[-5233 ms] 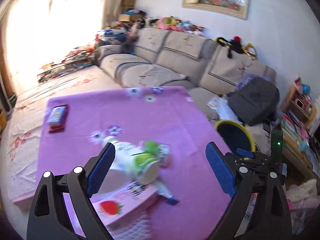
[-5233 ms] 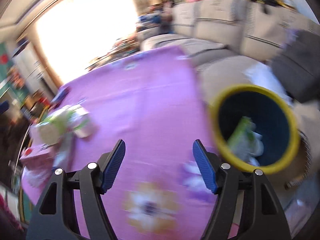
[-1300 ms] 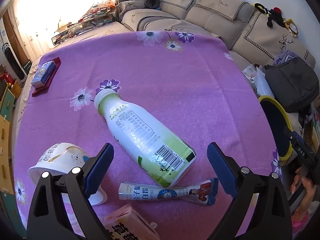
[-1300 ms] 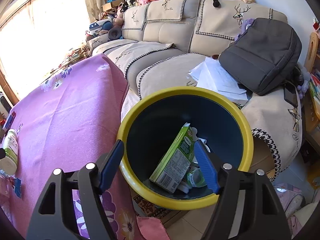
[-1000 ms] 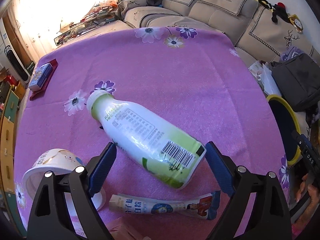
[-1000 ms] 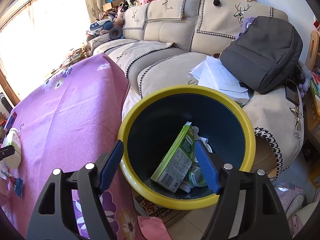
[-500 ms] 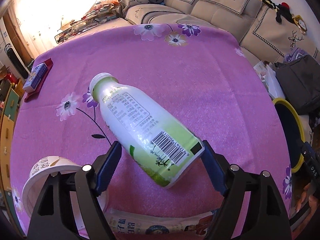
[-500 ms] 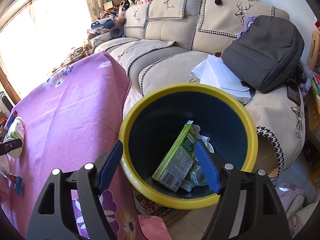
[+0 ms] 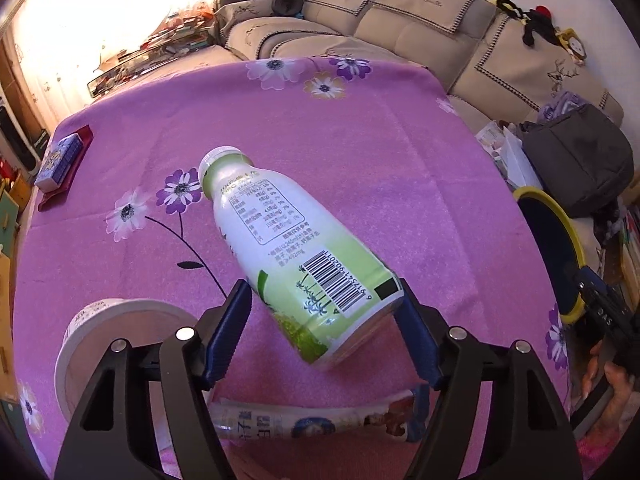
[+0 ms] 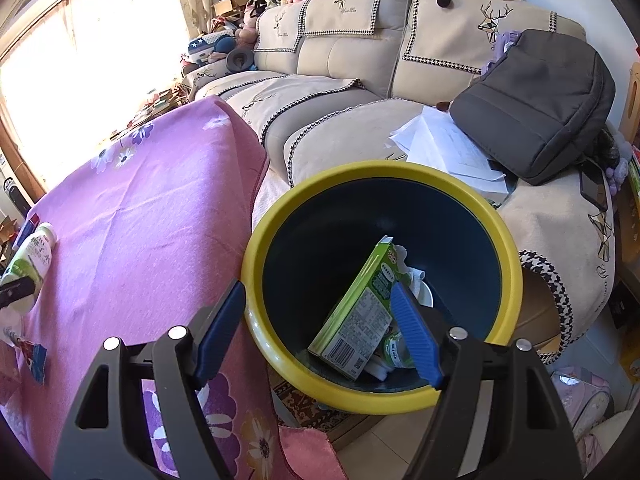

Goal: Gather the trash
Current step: 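Grasp the white-green milk bottle by its base with the left gripper, then carry the milk bottle over the yellow bin and open the left gripper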

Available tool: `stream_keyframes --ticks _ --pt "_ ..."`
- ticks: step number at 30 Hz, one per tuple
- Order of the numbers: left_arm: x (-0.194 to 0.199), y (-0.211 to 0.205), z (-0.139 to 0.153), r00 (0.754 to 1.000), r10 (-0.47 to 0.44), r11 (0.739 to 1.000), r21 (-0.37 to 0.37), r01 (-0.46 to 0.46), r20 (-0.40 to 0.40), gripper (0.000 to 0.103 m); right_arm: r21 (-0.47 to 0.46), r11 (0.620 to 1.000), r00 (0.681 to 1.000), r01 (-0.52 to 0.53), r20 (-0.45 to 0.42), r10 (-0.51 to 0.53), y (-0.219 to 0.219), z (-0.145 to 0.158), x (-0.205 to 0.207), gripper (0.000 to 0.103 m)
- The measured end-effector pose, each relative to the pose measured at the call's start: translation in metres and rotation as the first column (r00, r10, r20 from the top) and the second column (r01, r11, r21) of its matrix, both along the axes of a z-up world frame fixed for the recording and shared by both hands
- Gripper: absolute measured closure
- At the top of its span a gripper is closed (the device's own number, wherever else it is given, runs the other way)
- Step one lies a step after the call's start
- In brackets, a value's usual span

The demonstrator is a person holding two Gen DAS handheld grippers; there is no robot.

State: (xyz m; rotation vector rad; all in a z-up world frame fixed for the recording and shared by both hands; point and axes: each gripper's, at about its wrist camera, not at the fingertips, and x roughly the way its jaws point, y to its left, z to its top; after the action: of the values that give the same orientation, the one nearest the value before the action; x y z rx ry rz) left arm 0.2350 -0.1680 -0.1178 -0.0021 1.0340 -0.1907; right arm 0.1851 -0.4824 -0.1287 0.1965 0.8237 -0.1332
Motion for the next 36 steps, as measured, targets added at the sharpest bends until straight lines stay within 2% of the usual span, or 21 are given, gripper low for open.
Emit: stream_keyframes --ticks 3,6,7,9,13,14,17,21,27,36 --pt "-0.012 -0.008 0.001 0.998 -0.066 0.998 0.012 0.066 -0.016 0.032 0.003 1.000 1.000 -0.002 -0.004 0.002 0.001 -0.001 0.000 0.032" --pt "-0.012 -0.012 -0.003 0.996 -0.079 0.997 0.015 0.080 -0.050 0.031 0.005 1.000 1.000 -0.011 -0.004 0.011 0.003 0.000 0.002 0.032" --pt "-0.010 -0.012 -0.005 0.995 -0.071 0.997 0.010 0.072 -0.065 0.031 0.004 1.000 1.000 -0.015 -0.004 0.015 0.005 0.000 0.001 0.032" --pt "-0.007 -0.011 -0.009 0.995 -0.047 0.999 0.015 0.049 -0.087 0.014 -0.003 1.000 1.000 -0.025 -0.004 0.025 0.008 0.001 0.001 0.032" --pt "0.002 -0.006 -0.012 0.997 0.015 1.000 0.011 -0.014 -0.077 0.012 -0.006 1.000 1.000 -0.028 -0.003 0.028 0.010 0.002 0.001 0.032" --pt "0.004 -0.004 -0.013 0.997 0.028 1.000 0.006 -0.027 -0.075 0.013 -0.006 1.000 1.000 -0.027 -0.004 0.027 0.010 0.002 0.001 0.032" --pt "0.009 0.001 -0.015 0.996 0.049 0.999 -0.005 -0.049 -0.077 0.034 -0.005 1.000 1.000 -0.029 -0.007 0.029 0.010 0.001 0.002 0.032" --pt "0.003 0.001 -0.009 0.999 0.027 1.000 -0.015 -0.027 -0.037 0.040 0.000 1.000 0.999 -0.031 -0.013 0.031 0.009 -0.002 0.002 0.032" --pt "-0.012 -0.012 0.014 0.999 -0.022 1.000 -0.013 0.022 0.035 0.042 0.012 0.999 0.999 -0.030 -0.013 0.030 0.007 -0.003 0.000 0.032" --pt "-0.044 -0.028 0.052 0.987 -0.110 0.993 -0.017 0.113 0.119 0.045 0.022 0.999 1.000 -0.023 -0.005 0.023 0.003 -0.002 -0.006 0.032"
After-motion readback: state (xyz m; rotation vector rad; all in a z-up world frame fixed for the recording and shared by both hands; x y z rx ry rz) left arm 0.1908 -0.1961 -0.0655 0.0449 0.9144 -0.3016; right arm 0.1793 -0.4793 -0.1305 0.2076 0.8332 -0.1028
